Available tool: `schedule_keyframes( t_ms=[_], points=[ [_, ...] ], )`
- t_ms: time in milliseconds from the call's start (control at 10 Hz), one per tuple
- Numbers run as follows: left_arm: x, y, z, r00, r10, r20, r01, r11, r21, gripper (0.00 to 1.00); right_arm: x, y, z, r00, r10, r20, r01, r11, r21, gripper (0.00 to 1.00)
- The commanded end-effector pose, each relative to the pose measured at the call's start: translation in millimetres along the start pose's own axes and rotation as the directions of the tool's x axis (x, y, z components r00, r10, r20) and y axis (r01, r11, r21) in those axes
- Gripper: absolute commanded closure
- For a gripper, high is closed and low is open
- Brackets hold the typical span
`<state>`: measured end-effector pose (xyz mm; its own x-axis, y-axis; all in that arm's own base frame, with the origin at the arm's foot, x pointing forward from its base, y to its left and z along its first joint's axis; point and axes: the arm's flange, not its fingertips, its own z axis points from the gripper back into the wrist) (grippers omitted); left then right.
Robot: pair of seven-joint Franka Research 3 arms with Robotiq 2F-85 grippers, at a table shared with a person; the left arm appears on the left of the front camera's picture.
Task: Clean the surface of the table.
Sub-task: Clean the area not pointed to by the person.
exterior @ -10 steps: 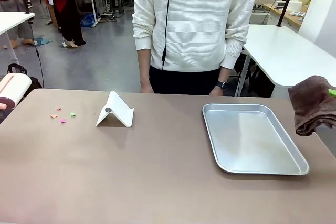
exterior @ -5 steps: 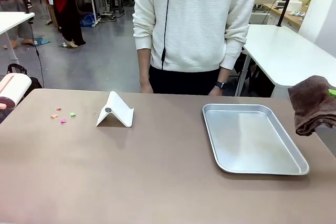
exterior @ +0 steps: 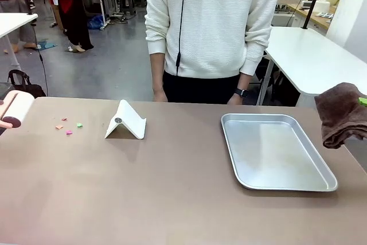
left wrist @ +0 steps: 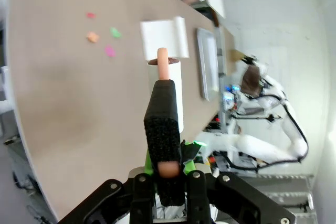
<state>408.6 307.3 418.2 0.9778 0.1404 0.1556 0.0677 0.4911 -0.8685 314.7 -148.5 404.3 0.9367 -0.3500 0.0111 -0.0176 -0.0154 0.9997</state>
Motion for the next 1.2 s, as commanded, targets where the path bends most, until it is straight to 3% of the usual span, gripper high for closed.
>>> schedule_keyframes(
  t_ms=[0, 100, 700, 1100],
  points=[
    [3.5, 5.8, -16.4, 0.995, 0.095, 0.022, -0.096, 0.995, 0.042, 0.78, -1.1, 3.9, -0.4, 1.000, 0.009, -0.007, -0.009, 1.000, 0.001, 0.93],
    [14.5, 15.2, -20.2, 0.986, 0.126, 0.105, -0.134, 0.988, 0.080, 0.78, -1.1, 3.9, -0.4, 1.000, 0.009, -0.007, -0.009, 1.000, 0.001, 0.93],
    [35.7, 51.9, -57.5, 0.978, 0.196, 0.072, -0.206, 0.965, 0.162, 0.78, -1.1, 3.9, -0.4, 1.000, 0.009, -0.007, -0.009, 1.000, 0.001, 0.93],
    [35.2, 62.1, -77.4, 0.974, 0.169, 0.150, -0.203, 0.946, 0.254, 0.78, -1.1, 3.9, -0.4, 1.000, 0.009, -0.007, -0.009, 1.000, 0.001, 0.93]
  ],
)
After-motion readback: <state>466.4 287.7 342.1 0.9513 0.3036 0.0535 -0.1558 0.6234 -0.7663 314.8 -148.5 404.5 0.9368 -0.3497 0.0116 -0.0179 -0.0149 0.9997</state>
